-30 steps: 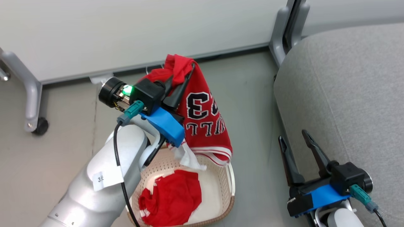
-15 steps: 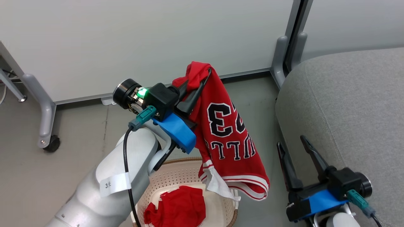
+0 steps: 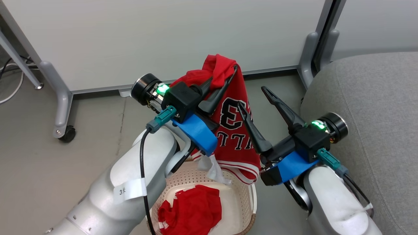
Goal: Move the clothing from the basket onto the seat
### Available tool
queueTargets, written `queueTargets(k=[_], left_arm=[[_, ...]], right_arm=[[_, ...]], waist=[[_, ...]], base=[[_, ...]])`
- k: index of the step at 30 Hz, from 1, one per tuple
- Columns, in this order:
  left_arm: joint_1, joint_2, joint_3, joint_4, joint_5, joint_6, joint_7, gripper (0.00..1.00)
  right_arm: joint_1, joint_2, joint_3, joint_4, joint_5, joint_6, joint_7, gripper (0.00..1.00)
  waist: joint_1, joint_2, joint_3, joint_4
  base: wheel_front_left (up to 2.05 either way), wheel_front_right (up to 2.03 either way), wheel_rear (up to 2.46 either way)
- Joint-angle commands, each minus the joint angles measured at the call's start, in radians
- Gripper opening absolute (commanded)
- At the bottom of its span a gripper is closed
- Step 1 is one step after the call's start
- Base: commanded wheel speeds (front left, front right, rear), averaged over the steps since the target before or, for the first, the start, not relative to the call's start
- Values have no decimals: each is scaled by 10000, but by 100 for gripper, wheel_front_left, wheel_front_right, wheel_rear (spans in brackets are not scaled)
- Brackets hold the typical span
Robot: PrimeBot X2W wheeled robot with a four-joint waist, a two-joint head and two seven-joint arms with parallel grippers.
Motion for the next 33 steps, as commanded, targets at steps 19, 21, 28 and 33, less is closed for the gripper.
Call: queueTargets(k=[19,21,28,33], left_arm=[[-256,-202,-20,-476,165,-5,-48,0],[-229,-194,-5,-478,171,-5,-48,0],[-105,-161,42,-419,227,-5,-48,0],[-112,-172,61,-373,231,-5,-47,0]], right_arm=[[-1867,-51,759,3483,495,1,-4,0],[-1828,-46,781,3462,526,1,-3,0],[-1516,-100,832,3309,752,1,-5,0],[-1489,-137,768,3200,820,1,-5,0]], waist=[[0,-1,327,640],[0,-1,321,637],[0,-1,280,587],[0,-1,289,575]], base=[[0,0,0],[0,0,0],[0,0,0],[0,0,0]])
